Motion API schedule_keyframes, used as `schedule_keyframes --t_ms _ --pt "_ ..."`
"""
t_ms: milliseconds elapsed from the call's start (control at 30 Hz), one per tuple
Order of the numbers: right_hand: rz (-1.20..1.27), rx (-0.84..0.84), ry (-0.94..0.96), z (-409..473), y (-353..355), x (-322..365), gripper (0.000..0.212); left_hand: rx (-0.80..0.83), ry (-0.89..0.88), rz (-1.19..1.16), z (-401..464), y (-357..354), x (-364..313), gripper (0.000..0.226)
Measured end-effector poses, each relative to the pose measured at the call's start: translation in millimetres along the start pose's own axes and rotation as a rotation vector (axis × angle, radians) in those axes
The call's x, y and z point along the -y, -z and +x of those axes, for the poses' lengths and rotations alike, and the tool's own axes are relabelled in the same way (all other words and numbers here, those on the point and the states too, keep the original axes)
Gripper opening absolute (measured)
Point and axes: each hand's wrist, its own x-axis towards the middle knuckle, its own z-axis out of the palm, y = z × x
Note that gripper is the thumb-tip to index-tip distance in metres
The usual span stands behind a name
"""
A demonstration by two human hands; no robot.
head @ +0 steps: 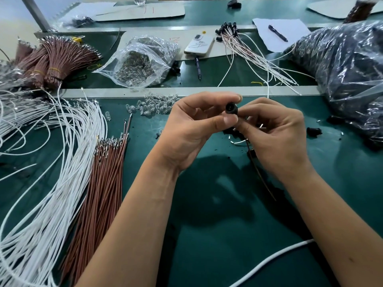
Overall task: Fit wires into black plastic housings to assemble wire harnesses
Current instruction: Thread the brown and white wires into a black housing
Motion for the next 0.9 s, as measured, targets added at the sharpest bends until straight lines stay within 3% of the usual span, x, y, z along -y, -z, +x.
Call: schedule_keyframes --t_ms 433,600,733,900 --pt "-0.03 0.019 0.016 -0.5 0.0 3.2 0.002 -0.091 -0.101 0.147 3.5 -1.7 2.9 0.036" --pt "-0.028 0.019 -0.047 -4.1 -5.1 6.0 0.013 -0.224 0.127 0.059 3.3 2.5 2.2 0.015" --pt "-0.011 0.016 -0.074 -4.9 -7.0 8.6 0.019 -0.265 0.284 -0.048 5.2 5.0 0.1 0.029" --pt "0.009 0.001 -0.115 -5.8 -8.7 8.6 0.018 -0.339 0.306 -0.136 6.1 8.8 -0.6 0.033"
